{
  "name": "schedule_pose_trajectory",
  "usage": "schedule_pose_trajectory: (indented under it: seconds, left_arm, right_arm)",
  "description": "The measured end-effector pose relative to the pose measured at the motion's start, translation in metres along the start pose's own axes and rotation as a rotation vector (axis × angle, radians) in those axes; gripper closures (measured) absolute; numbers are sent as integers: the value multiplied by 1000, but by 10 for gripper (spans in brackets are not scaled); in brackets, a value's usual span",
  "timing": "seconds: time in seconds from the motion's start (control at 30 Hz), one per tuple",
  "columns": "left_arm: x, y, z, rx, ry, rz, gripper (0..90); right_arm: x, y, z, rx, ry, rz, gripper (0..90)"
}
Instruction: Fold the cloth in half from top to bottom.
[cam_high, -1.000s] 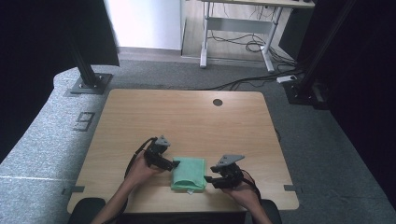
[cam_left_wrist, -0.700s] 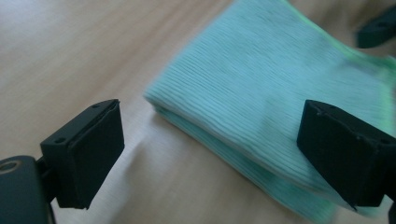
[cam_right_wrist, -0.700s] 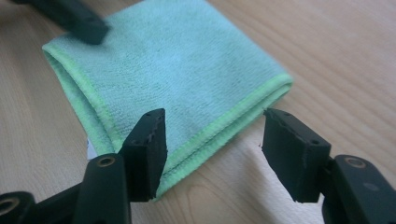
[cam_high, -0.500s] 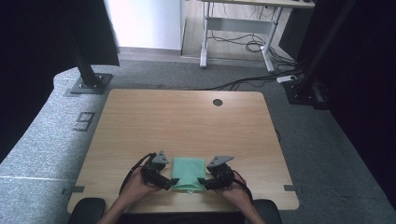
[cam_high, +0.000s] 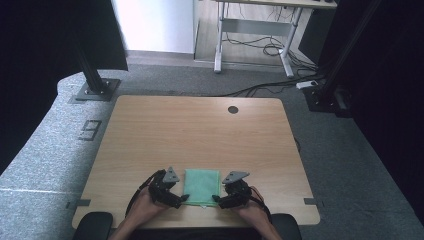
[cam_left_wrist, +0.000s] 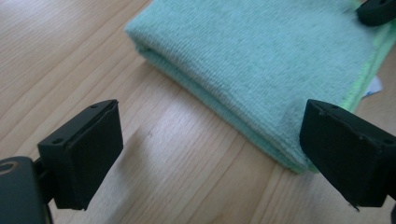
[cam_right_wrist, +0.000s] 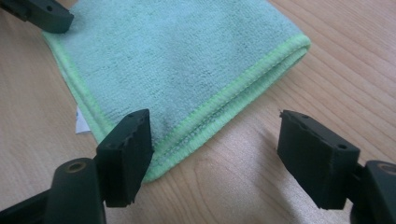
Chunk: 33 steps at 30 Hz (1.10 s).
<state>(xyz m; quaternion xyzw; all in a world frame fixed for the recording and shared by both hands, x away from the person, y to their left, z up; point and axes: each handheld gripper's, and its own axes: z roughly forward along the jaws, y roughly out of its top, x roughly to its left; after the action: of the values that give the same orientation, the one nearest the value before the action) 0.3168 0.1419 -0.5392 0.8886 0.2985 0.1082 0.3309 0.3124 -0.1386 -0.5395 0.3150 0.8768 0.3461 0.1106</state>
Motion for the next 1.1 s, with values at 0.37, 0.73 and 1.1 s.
schedule_pose_trajectory:
  seconds: [0.37, 0.73, 1.1]
  left_arm:
    - [7, -3, 6, -7, 17, -85, 20]
    - [25, 4, 16, -30, 48, -117, 5]
    - [39, 10, 21, -33, 61, -130, 5]
  right_arm:
    - [-7, 1, 5, -2, -6, 32, 237]
    - [-24, 10, 16, -23, -33, 63, 227]
    - [-40, 17, 28, -42, -65, 93, 128]
